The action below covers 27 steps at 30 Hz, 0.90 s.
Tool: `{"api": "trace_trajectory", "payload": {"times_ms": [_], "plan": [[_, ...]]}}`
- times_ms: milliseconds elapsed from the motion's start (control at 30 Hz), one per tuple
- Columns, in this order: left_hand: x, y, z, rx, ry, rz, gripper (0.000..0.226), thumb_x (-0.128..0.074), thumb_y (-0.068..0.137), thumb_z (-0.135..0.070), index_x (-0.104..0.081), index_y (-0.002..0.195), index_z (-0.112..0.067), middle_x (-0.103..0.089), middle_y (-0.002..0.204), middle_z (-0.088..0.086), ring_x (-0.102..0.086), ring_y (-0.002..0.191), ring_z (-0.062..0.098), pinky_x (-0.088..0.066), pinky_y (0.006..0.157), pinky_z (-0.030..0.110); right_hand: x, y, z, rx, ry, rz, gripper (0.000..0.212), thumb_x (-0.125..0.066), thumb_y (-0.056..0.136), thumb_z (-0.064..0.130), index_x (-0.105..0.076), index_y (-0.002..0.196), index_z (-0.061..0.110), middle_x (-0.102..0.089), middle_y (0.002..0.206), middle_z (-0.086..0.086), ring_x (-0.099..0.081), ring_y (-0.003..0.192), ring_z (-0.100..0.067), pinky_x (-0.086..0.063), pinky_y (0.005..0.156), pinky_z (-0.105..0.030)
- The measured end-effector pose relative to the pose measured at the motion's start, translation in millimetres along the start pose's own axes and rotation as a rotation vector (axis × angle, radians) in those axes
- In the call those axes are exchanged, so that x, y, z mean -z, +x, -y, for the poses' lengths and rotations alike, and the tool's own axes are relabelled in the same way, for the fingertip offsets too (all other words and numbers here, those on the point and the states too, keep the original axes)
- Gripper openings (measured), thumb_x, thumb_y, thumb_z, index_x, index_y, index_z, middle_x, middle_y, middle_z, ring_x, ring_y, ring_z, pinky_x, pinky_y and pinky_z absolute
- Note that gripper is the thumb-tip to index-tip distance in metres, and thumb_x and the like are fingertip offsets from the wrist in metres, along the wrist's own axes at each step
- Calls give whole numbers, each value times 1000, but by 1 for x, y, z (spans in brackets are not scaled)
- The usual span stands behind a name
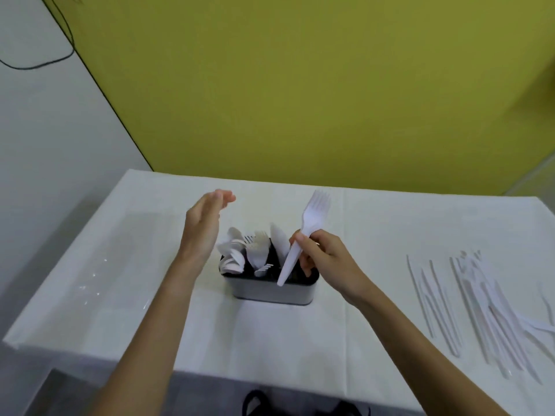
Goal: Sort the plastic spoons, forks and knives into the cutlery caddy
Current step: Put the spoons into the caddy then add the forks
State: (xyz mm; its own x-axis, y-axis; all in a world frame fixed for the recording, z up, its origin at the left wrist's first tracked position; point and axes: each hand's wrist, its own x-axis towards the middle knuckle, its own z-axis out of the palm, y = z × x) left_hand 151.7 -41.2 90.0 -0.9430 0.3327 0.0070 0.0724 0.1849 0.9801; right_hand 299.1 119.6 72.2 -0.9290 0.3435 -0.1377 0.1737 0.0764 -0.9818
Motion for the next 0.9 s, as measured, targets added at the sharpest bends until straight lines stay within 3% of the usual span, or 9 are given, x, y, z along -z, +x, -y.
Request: {"api": "trace_trajectory", "payload": {"times_ms": [133, 267, 400, 533, 667, 833, 900], "plan": [[9, -1, 43, 245, -142, 36, 45, -27, 103, -42, -66, 99, -20, -70, 108, -1, -60, 113, 18, -42, 98, 35, -30, -1, -7, -8, -24, 5, 38, -53, 97, 23, -59, 86, -13, -56, 63, -9, -54, 57, -16, -49, 55, -25], [7, -12, 63, 381, -288, 155, 62, -16, 101, -50, -65, 111, -14, -72, 109, 6, -65, 104, 20, -47, 93, 33, -46, 6, -13, 5, 6, -165, 30, -53, 96, 23, -65, 86, -3, -61, 65, -9, -62, 58, -16, -52, 58, -24], [4, -15, 70, 371, -377, 192, 65, -10, 101, -52, -66, 101, -18, -75, 91, -3, -69, 86, 8, -48, 84, 26, -60, 8, -16, 99, -44, -296, 26, -57, 95, 18, -64, 88, -5, -63, 65, -10, -61, 57, -8, -48, 57, -15], [6, -13, 77, 380, -398, 187, 65, -11, 101, -52, -65, 106, -17, -75, 94, -2, -67, 96, 13, -46, 85, 28, -73, 0, -23, 173, -285, -399, 16, -67, 87, 18, -62, 80, 4, -54, 63, 10, -55, 62, -1, -39, 56, -8], [5, -11, 82, 392, -405, 192, 67, -11, 101, -52, -63, 115, -13, -73, 103, 3, -64, 104, 18, -46, 87, 28, -85, -6, -29, 228, -333, -448, 19, -73, 82, 19, -56, 82, 12, -50, 71, 9, -51, 67, -5, -37, 58, -10], [5, -9, 85, 400, -387, 201, 69, -11, 100, -53, -62, 122, -12, -71, 112, 6, -62, 112, 20, -45, 94, 30, -92, -8, -43, 220, -404, -426, 29, -74, 82, 21, -55, 102, 15, -48, 89, 7, -50, 79, -10, -42, 67, -15], [5, -9, 85, 398, -388, 199, 69, -11, 101, -52, -61, 123, -11, -70, 113, 7, -61, 113, 20, -45, 96, 31, -92, -12, -43, 185, -377, -353, 48, -72, 82, 22, -48, 123, 24, -52, 103, 21, -52, 89, -7, -43, 79, -20]]}}
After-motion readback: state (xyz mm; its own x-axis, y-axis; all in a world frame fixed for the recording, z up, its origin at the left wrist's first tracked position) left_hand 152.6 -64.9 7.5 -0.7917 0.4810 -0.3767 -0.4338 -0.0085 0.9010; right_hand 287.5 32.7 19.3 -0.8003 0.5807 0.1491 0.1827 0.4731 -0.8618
